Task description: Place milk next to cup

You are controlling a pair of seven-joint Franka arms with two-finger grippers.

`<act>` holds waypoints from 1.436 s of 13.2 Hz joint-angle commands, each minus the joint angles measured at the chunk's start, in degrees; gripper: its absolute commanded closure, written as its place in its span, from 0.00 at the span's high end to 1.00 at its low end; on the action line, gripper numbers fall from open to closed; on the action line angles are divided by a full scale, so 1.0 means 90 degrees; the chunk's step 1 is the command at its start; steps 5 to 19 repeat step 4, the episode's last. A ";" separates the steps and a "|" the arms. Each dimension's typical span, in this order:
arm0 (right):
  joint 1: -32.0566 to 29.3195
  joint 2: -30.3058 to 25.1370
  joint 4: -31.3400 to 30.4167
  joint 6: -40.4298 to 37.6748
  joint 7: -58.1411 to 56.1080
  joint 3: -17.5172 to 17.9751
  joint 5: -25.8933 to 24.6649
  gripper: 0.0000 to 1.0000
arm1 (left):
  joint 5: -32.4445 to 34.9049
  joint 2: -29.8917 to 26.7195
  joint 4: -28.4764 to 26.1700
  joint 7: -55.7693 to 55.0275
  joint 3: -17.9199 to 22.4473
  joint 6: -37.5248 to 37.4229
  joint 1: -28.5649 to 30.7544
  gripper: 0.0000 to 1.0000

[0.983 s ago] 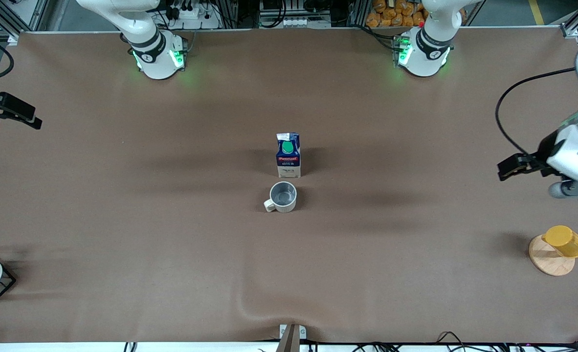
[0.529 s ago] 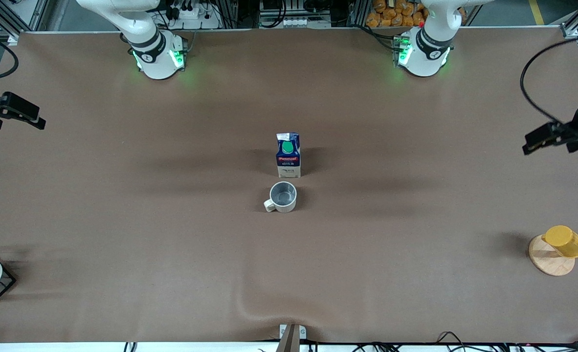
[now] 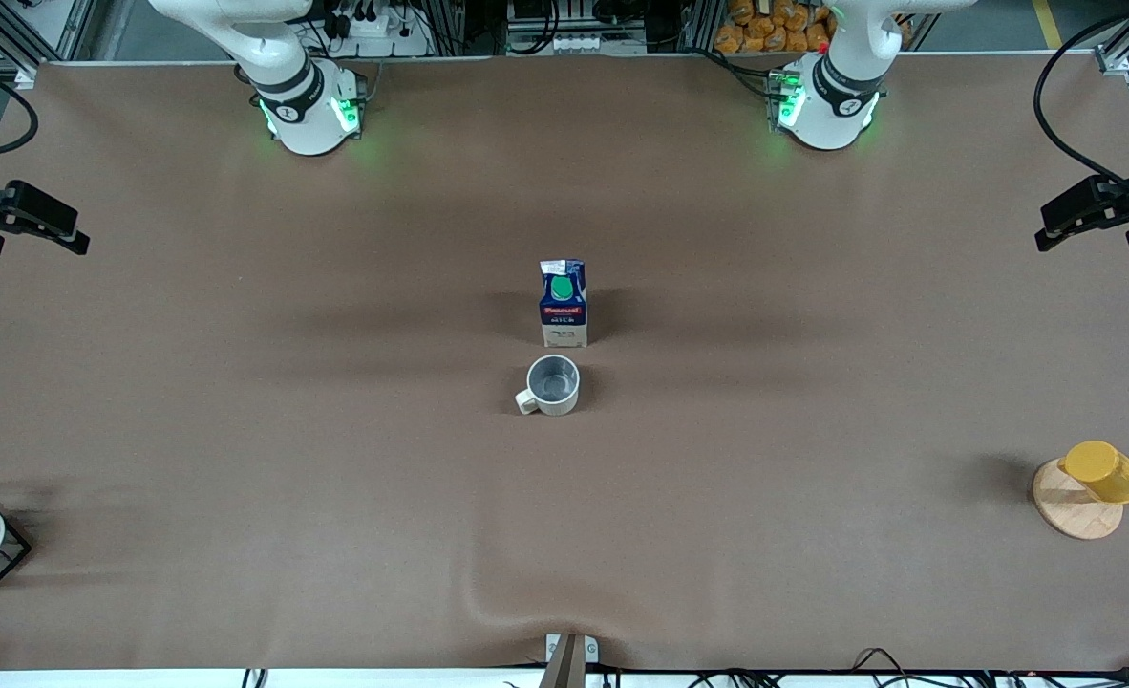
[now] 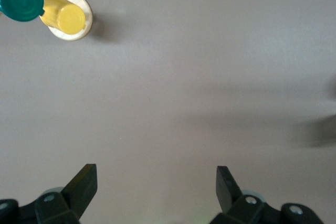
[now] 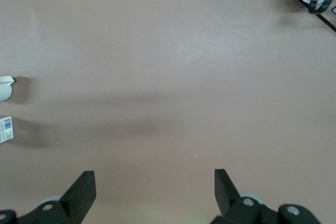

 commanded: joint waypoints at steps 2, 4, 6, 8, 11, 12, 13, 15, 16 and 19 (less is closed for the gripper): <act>-0.0022 -0.0124 -0.0037 0.0042 0.0032 0.0025 -0.0074 1.00 | -0.0134 -0.0070 -0.0058 0.0103 0.0102 -0.0118 -0.0096 1.00; -0.0041 -0.0133 -0.0037 -0.0007 0.0022 0.0015 -0.0074 1.00 | -0.0134 -0.0070 -0.0058 0.0055 0.0092 -0.0225 -0.0116 1.00; -0.0041 -0.0133 -0.0037 -0.0007 0.0022 0.0015 -0.0074 1.00 | -0.0134 -0.0070 -0.0058 0.0055 0.0092 -0.0225 -0.0116 1.00; -0.0041 -0.0133 -0.0037 -0.0007 0.0022 0.0015 -0.0074 1.00 | -0.0134 -0.0070 -0.0058 0.0055 0.0092 -0.0225 -0.0116 1.00; -0.0041 -0.0133 -0.0037 -0.0007 0.0022 0.0015 -0.0074 1.00 | -0.0134 -0.0070 -0.0058 0.0055 0.0092 -0.0225 -0.0116 1.00; -0.0041 -0.0133 -0.0037 -0.0007 0.0022 0.0015 -0.0074 1.00 | -0.0134 -0.0070 -0.0058 0.0055 0.0092 -0.0225 -0.0116 1.00; -0.0041 -0.0133 -0.0037 -0.0007 0.0022 0.0015 -0.0074 1.00 | -0.0134 -0.0070 -0.0058 0.0055 0.0092 -0.0225 -0.0116 1.00; -0.0041 -0.0133 -0.0037 -0.0007 0.0022 0.0015 -0.0074 1.00 | -0.0134 -0.0070 -0.0058 0.0055 0.0092 -0.0225 -0.0116 1.00; -0.0041 -0.0133 -0.0037 -0.0007 0.0022 0.0015 -0.0074 1.00 | -0.0134 -0.0070 -0.0058 0.0055 0.0092 -0.0225 -0.0116 1.00; -0.0041 -0.0133 -0.0037 -0.0007 0.0022 0.0015 -0.0074 1.00 | -0.0134 -0.0070 -0.0058 0.0055 0.0092 -0.0225 -0.0116 1.00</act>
